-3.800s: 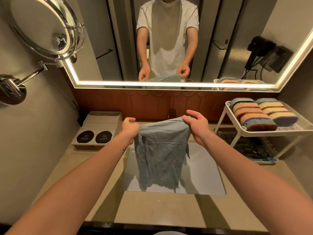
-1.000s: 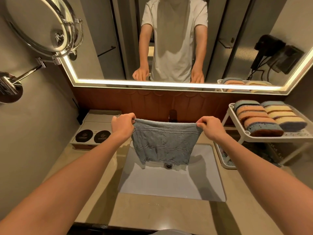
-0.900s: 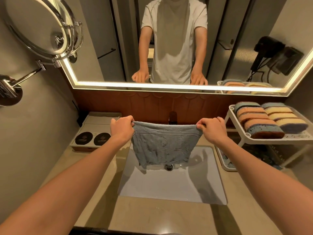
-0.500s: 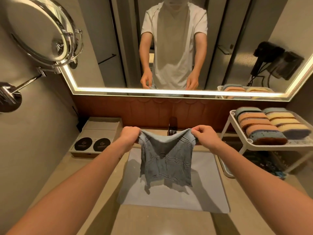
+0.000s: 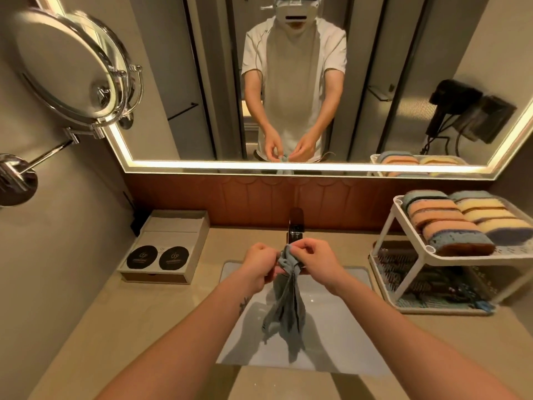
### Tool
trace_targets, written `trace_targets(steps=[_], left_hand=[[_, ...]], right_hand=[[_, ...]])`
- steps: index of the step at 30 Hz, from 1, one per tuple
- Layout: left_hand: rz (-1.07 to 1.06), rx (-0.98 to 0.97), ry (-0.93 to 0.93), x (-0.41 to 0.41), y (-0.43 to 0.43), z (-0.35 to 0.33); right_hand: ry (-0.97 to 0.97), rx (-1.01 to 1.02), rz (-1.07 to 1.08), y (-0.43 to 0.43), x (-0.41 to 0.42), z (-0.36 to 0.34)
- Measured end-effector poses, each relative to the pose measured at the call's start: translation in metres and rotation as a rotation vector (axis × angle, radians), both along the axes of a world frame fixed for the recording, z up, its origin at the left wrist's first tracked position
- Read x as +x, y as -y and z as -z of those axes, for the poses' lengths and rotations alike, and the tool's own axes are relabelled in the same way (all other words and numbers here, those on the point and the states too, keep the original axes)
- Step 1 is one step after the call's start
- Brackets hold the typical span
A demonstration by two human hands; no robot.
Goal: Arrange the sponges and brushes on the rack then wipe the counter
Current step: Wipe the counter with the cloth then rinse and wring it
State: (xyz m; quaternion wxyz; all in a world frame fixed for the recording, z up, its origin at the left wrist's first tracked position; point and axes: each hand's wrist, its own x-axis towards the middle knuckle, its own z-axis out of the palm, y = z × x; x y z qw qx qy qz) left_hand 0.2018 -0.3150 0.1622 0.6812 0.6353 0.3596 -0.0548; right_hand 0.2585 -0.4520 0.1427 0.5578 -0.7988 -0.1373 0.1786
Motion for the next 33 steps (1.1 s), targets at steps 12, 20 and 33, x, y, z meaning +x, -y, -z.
trace_targets(steps=[12, 20, 33], left_hand=[[0.027, -0.126, 0.059, -0.002, -0.006, -0.004], [0.091, -0.316, 0.067, -0.015, -0.011, -0.012], [0.471, 0.387, 0.233, -0.007, -0.018, 0.015]], right_hand=[[0.185, -0.106, -0.109, -0.003, -0.013, -0.012], [0.221, -0.220, -0.206, 0.002, -0.010, -0.017], [0.346, -0.177, -0.095, 0.011, 0.004, -0.028]])
